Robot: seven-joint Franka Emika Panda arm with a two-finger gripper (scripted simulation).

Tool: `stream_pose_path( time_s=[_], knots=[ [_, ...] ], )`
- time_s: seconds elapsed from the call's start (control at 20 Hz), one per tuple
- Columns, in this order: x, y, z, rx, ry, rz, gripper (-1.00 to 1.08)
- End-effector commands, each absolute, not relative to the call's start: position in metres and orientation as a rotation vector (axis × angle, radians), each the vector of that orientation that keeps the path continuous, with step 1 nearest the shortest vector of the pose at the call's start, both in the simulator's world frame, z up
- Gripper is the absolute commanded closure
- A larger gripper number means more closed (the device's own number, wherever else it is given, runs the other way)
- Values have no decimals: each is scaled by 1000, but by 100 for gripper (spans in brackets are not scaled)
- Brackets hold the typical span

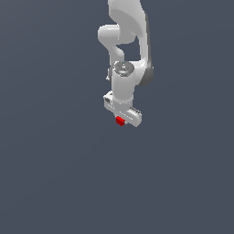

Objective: Pick up the red cube and move it to a goal position.

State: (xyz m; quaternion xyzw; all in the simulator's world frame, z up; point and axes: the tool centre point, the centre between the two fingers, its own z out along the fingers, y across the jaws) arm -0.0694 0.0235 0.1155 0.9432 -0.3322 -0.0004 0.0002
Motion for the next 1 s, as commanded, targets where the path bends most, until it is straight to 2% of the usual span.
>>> stream_pose_path(
  time_s=[0.0, 0.5, 0.95],
  knots=[
    [-68, 25, 141, 2962, -1044, 0, 108],
    [-61, 31, 218, 2962, -1044, 1, 108],
    [-58, 33, 239, 2962, -1044, 0, 108]
  ],
)
